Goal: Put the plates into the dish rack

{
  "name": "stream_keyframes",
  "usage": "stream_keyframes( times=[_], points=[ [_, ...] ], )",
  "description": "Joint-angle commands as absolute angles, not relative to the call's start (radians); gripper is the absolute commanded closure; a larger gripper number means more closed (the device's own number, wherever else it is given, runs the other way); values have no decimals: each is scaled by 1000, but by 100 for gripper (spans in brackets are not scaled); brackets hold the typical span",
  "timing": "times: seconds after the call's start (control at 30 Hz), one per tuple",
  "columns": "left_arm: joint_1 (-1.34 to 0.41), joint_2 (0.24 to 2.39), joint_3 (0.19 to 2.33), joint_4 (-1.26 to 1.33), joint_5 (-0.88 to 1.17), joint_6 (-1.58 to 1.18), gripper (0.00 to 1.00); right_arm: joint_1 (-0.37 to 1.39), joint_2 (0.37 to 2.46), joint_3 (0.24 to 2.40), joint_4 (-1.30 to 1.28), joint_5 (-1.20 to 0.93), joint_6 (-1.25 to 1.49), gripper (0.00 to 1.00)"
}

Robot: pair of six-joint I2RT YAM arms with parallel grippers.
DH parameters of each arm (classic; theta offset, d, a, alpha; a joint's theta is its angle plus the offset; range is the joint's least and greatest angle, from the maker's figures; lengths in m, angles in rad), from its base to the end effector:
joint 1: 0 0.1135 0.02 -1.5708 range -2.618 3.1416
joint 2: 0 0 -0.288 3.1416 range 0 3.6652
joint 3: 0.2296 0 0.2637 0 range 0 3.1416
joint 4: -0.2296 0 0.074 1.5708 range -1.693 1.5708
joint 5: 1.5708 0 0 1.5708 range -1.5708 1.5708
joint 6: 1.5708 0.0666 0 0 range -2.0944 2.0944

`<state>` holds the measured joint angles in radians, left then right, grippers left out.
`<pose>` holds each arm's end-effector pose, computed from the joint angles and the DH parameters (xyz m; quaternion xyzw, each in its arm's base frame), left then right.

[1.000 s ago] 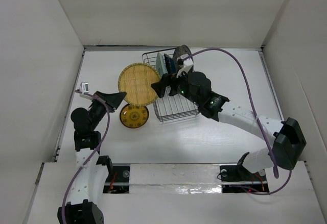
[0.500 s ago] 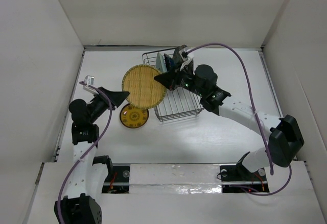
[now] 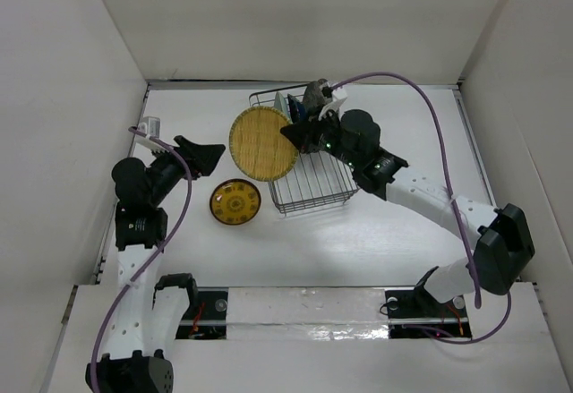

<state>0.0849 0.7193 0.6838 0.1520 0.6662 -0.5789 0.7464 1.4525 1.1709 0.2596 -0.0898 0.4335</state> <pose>0.1904 -0.0251 0.3688 0.0263 0.6735 -0.3834 0.6314 0.2820 0.2690 0.3827 -0.1423 0.7005 0.4153 0.5627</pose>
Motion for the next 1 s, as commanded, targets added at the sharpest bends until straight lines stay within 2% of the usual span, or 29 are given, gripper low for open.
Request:
stream_keyframes(
  times=[0.0, 0.07, 0.13, 0.23, 0.27, 0.37, 0.53, 0.77, 0.97],
  points=[
    [61, 692, 753, 48, 513, -448, 31, 739, 1410, 1282, 226, 83, 376, 100],
    [51, 680, 762, 9, 437, -419, 32, 739, 1433, 1343, 181, 175, 330, 100],
    [40, 672, 767, 2, 402, -400, 38, 765, 1481, 1394, 147, 318, 279, 100],
    [0, 666, 767, 2, 377, -380, 59, 799, 1563, 1535, 55, 540, 148, 100],
    [-9, 663, 769, -26, 368, -368, 72, 817, 1625, 1577, 11, 593, 85, 100],
    [-34, 646, 764, -46, 334, -356, 90, 830, 1744, 1710, -50, 724, -21, 100],
    [-52, 646, 756, -57, 330, -353, 98, 850, 1903, 1897, -89, 842, -130, 100],
    [-63, 649, 761, -81, 295, -347, 98, 859, 2069, 2048, -118, 871, -207, 100],
    [-63, 650, 762, -86, 285, -347, 97, 859, 2150, 2074, -138, 873, -209, 100]
  ],
)
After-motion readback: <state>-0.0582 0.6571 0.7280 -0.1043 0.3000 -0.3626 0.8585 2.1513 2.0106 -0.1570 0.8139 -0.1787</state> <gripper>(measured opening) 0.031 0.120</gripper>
